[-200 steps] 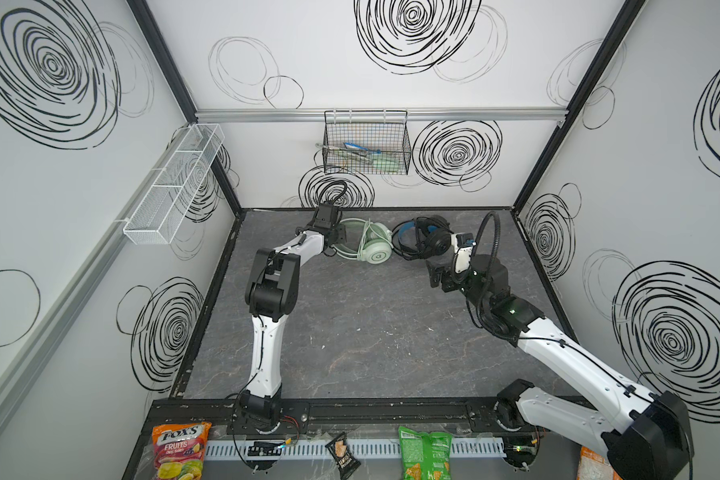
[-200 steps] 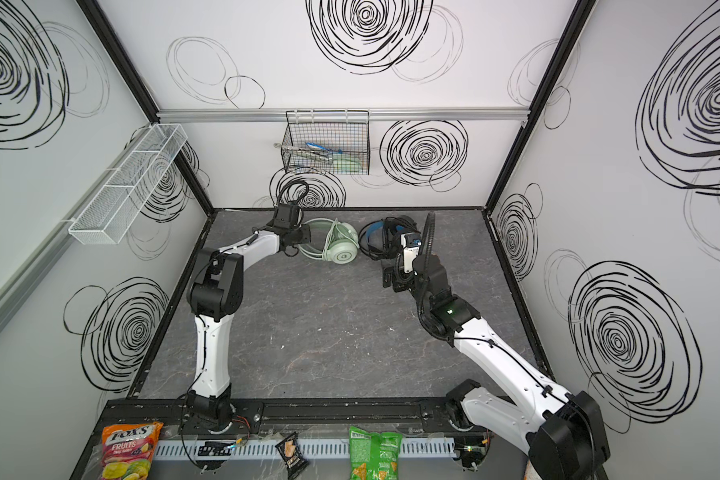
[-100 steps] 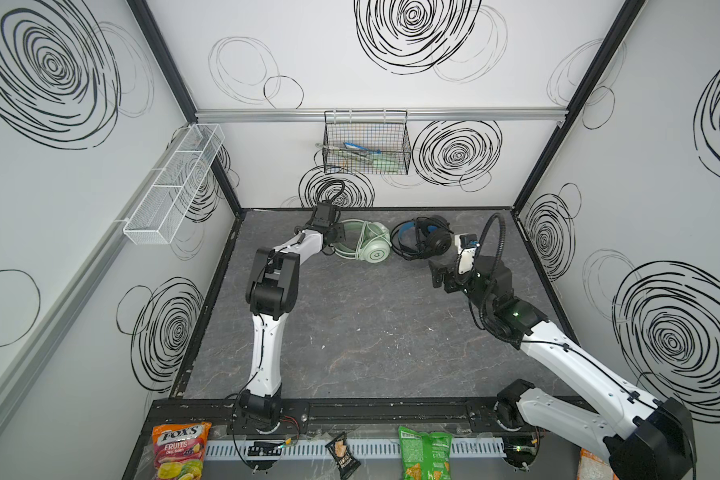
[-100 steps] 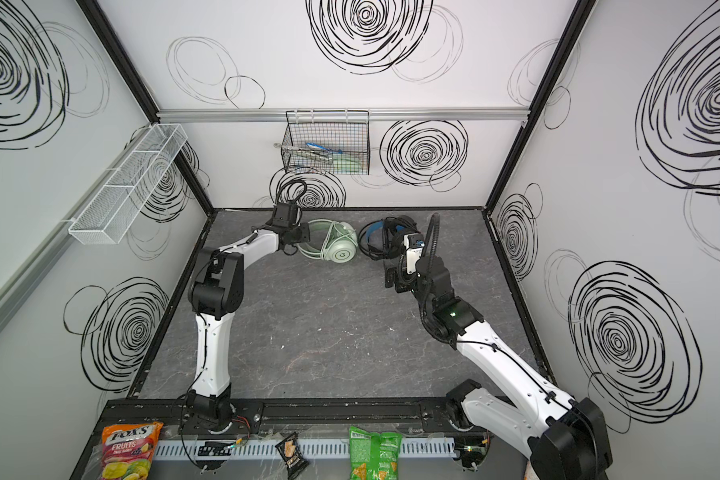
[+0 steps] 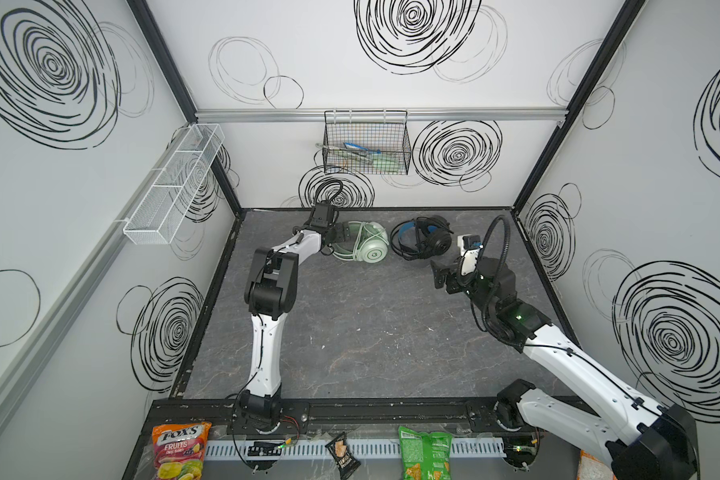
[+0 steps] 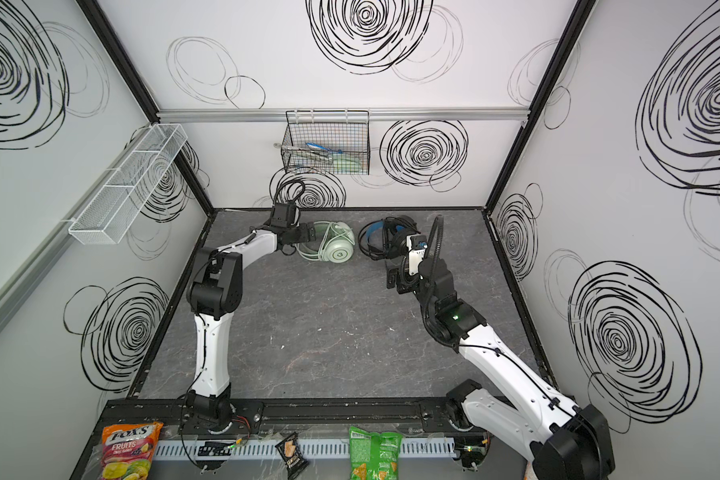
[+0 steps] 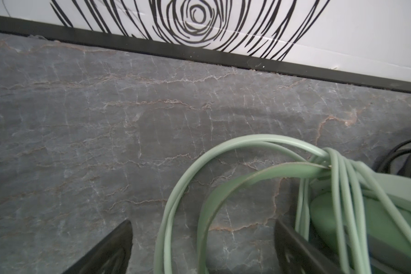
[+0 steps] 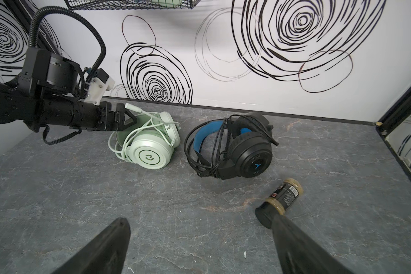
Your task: Wrap the headphones
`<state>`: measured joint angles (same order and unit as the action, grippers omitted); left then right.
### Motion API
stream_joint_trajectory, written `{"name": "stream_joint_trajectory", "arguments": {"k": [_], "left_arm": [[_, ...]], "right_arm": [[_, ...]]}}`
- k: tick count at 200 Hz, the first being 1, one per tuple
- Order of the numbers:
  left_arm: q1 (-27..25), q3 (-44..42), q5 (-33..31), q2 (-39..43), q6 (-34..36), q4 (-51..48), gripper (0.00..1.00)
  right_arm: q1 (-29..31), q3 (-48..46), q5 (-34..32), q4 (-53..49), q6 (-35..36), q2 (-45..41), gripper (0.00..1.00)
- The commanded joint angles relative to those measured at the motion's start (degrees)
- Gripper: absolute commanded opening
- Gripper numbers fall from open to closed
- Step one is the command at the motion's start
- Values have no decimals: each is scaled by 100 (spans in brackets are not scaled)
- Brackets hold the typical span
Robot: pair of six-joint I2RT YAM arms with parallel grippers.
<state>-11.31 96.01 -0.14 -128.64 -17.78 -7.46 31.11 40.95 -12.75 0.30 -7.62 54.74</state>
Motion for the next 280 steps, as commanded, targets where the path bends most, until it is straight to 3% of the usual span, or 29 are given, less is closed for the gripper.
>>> {"name": "stream_joint_trajectory", "arguments": {"k": [1, 46, 90, 122, 138, 152, 169, 213, 227, 243, 280], "left_arm": [[115, -433, 19, 773, 163, 129, 96], [317, -2518, -285, 2815, 209, 421, 96], [168, -4815, -1014, 5677, 82, 884, 96], [412, -5618, -1572, 6681, -35, 1103, 96], [472, -6081, -1517, 6989, 355, 1668, 96], [472, -6374, -1509, 7048, 619, 2108, 96], [450, -6644, -1932, 6806, 881, 2602, 96], [402, -7438, -2608, 5933, 1060, 4486, 96], [410, -7781, -2555, 5713, 1016, 5439, 96], [382, -8175, -2256, 5339, 1458, 6908, 96], [252, -8492, -1998, 4540, 1965, 8497, 96]], "right_arm": [[-25, -136, -292, -83, -51, -226, 97], [-135, -582, -931, 61, -179, -922, 97], [-654, -1295, -1214, 695, -360, -1571, 97], [-1363, -1877, -2030, 1620, -838, -1307, 97], [-1814, -2136, -1603, 2265, -781, -1026, 97], [-2080, -2348, -1264, 2868, -560, -690, 97], [-2301, -2512, -1074, 3477, -308, -183, 97], [-2689, -2377, -541, 4068, -218, 1194, 97], [-2690, -2486, -562, 4329, -166, 1333, 97], [-2715, -2567, -586, 4677, -161, 1541, 97], [-2749, -2412, -630, 5005, -38, 2139, 97]]}}
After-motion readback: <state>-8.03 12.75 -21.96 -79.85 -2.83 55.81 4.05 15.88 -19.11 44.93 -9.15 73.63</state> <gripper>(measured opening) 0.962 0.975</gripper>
